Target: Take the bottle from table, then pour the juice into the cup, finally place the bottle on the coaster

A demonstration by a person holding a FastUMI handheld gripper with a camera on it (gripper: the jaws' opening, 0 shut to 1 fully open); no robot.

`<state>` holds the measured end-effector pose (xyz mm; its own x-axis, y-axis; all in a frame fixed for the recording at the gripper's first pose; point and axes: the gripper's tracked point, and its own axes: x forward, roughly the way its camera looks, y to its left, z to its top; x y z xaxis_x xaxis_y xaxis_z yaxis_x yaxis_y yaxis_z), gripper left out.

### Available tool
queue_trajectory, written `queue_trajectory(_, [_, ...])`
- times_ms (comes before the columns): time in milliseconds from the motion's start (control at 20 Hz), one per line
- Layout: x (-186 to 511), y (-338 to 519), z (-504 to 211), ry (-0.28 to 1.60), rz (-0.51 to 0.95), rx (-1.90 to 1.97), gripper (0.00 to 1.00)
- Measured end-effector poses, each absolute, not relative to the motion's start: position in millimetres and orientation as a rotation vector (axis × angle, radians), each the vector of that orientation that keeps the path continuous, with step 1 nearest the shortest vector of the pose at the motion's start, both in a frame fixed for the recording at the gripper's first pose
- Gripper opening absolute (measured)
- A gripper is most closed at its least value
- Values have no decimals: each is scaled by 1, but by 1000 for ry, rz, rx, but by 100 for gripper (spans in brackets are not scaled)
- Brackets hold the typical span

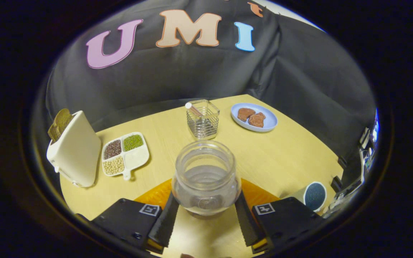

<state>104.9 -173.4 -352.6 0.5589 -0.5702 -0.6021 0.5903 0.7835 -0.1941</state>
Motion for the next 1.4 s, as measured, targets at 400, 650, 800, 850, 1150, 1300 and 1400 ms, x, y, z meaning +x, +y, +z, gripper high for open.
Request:
queue_trajectory(400, [107,-170,-335,641,-656,52,81])
queue_trajectory(650, [109,-165,-309,570,-640,97,81])
queue_trajectory(800, [112,-166,-290,521,-641,125,81])
queue_trajectory(850, [113,-167,-284,507,-641,125,81])
queue_trajectory(1150, [120,-157,-249,444,-602,132,80])
queue_trajectory(1300, [125,-150,-219,390,-566,124,80])
queue_trajectory(1400, [129,-147,-190,335,-532,104,80])
